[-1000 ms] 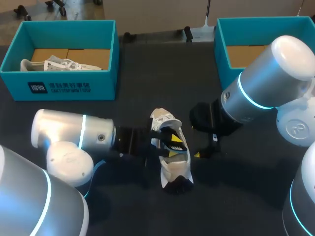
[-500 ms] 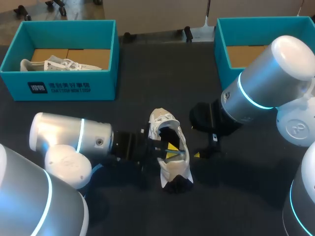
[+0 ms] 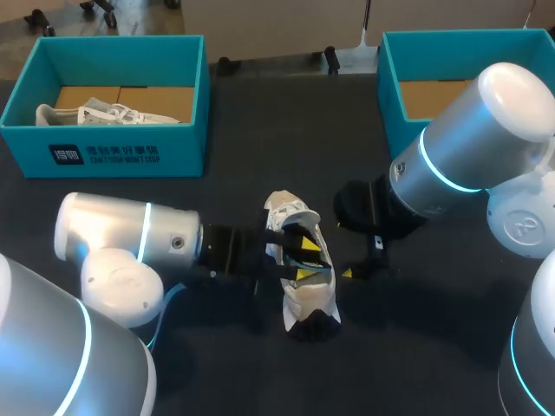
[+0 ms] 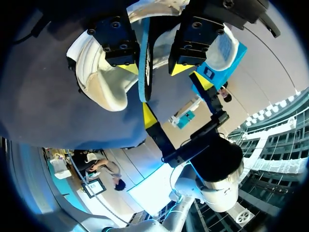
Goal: Take the shoe out of the shoebox, open the shoe tongue, remove and reinsert the insole, then place the shoe into the shoebox
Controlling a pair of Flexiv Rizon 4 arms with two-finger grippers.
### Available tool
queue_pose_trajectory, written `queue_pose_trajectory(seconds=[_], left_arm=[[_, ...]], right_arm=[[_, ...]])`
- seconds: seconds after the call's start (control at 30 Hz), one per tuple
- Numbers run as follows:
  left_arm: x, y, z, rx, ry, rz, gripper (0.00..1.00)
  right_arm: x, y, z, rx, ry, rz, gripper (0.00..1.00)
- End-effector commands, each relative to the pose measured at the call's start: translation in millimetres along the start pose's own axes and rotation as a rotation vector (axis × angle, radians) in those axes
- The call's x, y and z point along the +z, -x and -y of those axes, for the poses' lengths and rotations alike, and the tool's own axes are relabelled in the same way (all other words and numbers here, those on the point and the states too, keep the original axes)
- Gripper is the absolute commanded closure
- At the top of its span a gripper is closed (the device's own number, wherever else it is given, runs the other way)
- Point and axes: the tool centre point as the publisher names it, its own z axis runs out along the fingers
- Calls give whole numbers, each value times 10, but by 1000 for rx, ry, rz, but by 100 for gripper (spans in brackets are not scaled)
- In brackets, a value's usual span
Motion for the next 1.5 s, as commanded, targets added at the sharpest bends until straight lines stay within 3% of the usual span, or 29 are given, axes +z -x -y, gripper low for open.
queue_pose_trajectory(seconds=[0.03,0.33,0.87,1.2,1.5], left_arm=[[-81,18,93,1,-9,13,63],[9,-111,111,-22,-12,-2,64],[-13,-34,334,-46,-61,16,65],[-91,112,609,-49,-105,31,60],[-238,290,762,-36,-62,-15,58]], right_arm=[[8,-9,8,-1,3,0,0],[8,-9,8,-1,3,0,0],[8,-9,8,-1,3,0,0],[8,-9,8,-1,3,0,0],[8,-9,8,-1,3,0,0]])
